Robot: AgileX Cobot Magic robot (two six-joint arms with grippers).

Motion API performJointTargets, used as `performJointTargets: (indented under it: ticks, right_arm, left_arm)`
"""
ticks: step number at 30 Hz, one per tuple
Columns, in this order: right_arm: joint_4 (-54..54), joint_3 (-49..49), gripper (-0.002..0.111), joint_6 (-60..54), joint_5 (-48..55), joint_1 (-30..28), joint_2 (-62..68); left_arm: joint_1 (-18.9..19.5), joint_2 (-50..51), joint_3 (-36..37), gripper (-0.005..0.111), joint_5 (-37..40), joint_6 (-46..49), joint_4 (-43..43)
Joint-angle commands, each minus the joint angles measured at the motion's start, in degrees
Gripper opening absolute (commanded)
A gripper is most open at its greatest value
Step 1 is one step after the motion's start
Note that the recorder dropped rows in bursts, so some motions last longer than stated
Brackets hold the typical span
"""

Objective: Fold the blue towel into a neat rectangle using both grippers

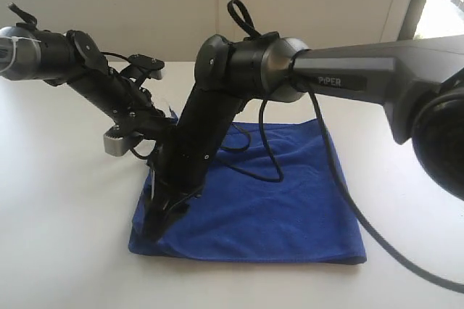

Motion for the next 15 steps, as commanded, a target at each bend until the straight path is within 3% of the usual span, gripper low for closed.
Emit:
performJointTargets:
  ticks: [1, 10, 15]
  right_arm:
    - [-7.3, 0.2, 0.044, 4.7, -1.5, -1.0, -0.6]
    - [-10.2, 0.2, 0.043, 12.5, -1.9, -5.5, -0.6]
    - [-1.5, 1.8, 0.022, 10.7, -1.7, -5.7, -1.1]
  left_arm:
    - [0.2, -0.4, -0.1, 0.045, 1.4, -0.5, 0.8]
    - [0.0, -4.5, -0.2, 0.045, -1.6, 3.2, 0.0]
    - [0.0, -4.5, -0.2, 0.046, 4.1, 13.2, -7.3]
